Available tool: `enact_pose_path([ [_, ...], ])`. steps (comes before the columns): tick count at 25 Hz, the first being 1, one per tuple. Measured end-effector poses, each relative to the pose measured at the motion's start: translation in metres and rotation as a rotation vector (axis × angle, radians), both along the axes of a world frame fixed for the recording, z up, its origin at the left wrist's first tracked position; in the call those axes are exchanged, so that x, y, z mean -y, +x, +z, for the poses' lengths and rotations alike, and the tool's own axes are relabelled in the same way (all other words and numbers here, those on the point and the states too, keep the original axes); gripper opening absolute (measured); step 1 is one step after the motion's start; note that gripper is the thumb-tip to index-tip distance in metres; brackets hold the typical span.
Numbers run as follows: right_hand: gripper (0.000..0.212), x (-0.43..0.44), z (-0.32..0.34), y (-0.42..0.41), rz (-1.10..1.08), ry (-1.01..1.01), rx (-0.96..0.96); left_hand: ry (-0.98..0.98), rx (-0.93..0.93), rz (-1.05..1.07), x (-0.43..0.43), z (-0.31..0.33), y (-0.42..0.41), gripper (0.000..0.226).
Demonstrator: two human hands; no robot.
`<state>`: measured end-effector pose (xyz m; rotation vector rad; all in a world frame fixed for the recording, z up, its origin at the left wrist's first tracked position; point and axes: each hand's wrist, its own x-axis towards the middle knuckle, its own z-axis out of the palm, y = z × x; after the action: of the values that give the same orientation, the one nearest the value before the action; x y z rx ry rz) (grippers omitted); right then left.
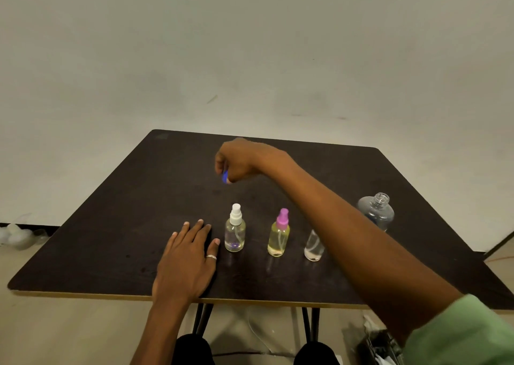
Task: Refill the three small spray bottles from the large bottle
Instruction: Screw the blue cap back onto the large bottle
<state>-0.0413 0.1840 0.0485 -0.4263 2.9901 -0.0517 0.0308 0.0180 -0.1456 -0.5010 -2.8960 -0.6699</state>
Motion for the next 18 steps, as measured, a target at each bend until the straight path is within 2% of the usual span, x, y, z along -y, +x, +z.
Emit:
enact_pose_path([
  [4,0.026,-0.052,0.051,0.064,-0.081,-0.060,-0.055,0.083,0.029,0.002,0.001,0.005,0.001,0.053],
  [7,0.025,-0.098,0.075,0.111,-0.149,-0.048,-0.074,0.373,0.015,0.055,-0.006,0.022,0.015,0.052],
  [10,0.025,-0.137,0.082,0.145,-0.218,-0.037,-0.083,0.575,-0.304,0.095,-0.034,0.055,0.046,0.044],
  [13,0.027,-0.163,0.078,0.165,-0.265,-0.047,-0.082,0.715,-0.545,-0.102,-0.088,0.088,0.088,0.038],
  [15,0.029,-0.177,0.072,0.176,-0.273,-0.049,-0.085,0.768,-0.494,-0.311,-0.133,0.098,0.117,0.041],
  [18,0.032,-0.193,0.061,0.186,-0.265,-0.049,-0.100,0.773,-0.148,-0.455,-0.197,0.099,0.147,0.064],
])
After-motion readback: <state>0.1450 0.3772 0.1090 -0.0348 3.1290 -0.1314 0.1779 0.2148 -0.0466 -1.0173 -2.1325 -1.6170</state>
